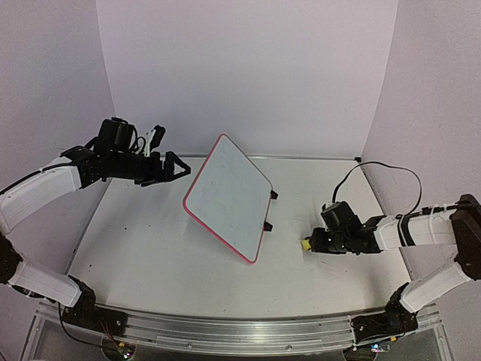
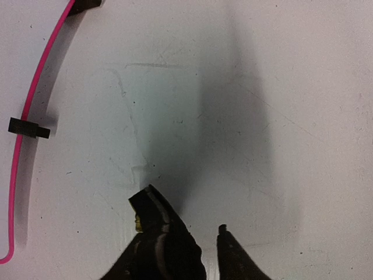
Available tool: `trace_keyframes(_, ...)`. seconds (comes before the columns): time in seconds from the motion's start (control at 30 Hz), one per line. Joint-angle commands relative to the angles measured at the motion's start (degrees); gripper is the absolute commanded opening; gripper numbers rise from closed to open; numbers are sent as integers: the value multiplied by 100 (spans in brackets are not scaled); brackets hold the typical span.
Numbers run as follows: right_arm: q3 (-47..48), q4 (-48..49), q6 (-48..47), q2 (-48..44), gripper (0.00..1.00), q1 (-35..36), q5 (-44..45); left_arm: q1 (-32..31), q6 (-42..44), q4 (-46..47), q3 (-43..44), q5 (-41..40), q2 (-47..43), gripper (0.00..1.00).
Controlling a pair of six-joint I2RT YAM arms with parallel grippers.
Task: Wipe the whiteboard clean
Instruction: Place the whiteboard eraser at the corner of the board.
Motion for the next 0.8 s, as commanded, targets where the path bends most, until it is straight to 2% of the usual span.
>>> trace_keyframes(0.0, -57, -217, 148, 96, 60, 5, 208, 34, 31, 273, -88, -46, -309, 100)
trace_keyframes(0.17, 70, -740, 104, 247, 75, 9, 638, 34, 54, 295, -112, -13, -347, 100)
trace_keyframes(0.3, 137, -1025, 122, 311, 79, 6, 973, 37, 71, 305, -116, -11, -386, 100)
trace_keyframes(0.47, 254, -1311, 74, -190, 83, 13, 1303, 43, 90, 317, -156, 5, -427, 100)
trace_keyframes(0.6, 647, -1387, -665, -615, 86, 70, 1215, 50, 101, 315, -198, -2, -440, 100)
trace_keyframes(0.77, 1427, -1496, -1957, -391, 88, 130, 549, 59, 99, 305, -187, 18, -441, 100)
